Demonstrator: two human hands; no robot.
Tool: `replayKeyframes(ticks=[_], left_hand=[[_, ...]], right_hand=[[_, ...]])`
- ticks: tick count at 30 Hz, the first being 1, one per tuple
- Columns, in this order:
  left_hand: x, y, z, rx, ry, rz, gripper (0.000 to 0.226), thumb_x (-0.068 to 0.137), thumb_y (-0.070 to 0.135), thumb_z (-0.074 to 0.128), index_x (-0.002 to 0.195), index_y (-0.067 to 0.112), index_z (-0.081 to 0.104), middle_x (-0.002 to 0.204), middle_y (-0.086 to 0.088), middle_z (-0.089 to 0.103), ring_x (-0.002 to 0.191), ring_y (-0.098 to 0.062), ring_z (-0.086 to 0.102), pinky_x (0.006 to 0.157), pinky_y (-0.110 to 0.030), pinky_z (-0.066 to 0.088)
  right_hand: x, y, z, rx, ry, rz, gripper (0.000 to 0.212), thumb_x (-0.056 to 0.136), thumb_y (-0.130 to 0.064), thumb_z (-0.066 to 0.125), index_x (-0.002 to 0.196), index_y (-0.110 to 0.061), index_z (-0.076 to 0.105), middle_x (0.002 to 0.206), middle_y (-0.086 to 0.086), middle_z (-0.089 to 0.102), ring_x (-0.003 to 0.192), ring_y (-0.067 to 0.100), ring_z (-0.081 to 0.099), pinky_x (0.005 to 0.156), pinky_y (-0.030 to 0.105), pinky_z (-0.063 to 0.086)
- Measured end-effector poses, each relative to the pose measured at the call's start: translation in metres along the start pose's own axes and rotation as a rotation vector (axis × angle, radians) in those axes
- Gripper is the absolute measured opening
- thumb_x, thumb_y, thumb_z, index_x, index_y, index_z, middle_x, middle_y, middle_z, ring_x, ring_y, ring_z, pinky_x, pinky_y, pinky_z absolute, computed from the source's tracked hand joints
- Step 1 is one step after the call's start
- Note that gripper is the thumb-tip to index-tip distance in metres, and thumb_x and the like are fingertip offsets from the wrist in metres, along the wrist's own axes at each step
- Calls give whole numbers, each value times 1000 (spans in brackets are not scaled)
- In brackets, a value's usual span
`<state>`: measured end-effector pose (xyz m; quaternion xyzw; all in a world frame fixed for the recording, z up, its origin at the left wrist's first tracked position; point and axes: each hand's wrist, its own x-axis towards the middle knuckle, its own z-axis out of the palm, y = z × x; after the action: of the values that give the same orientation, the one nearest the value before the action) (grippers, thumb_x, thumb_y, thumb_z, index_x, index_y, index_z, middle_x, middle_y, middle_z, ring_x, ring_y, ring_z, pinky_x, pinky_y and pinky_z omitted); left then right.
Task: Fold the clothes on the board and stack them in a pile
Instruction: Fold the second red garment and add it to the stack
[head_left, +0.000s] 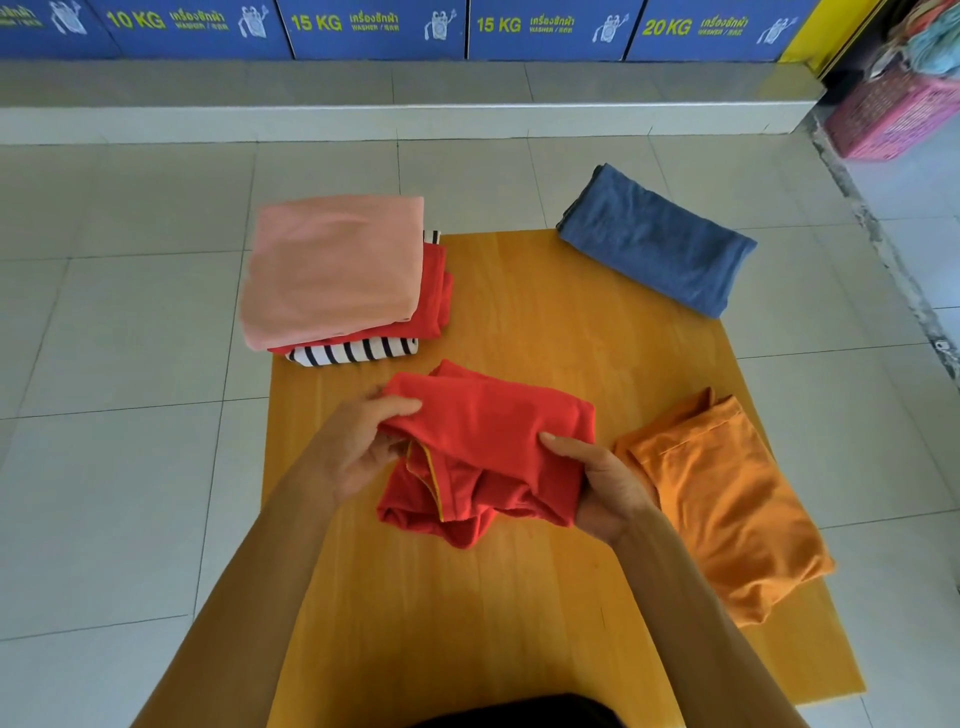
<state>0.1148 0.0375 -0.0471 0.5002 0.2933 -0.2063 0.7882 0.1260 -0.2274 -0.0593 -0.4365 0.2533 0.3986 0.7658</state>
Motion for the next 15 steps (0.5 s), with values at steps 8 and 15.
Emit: replayKeyframes(ticks=[8,15], left_hand=[[-1,-73,-25,350,218,-247,41,82,24,72,120,15,59,120,-6,65,107,-24,63,89,-49,57],[-19,-52,-14,185,15,-245,46,79,39,76,118,23,58,123,-3,60,115,-29,60,87,-54,57]], right_hand=[[4,60,-15,-151,188,165,56,77,18,67,130,2,58,119,22,72,110,39,68,84,51,59],[4,57,-22,5,119,101,49,74,27,58,117,3,61,123,25,67,121,45,59,100,62,49]])
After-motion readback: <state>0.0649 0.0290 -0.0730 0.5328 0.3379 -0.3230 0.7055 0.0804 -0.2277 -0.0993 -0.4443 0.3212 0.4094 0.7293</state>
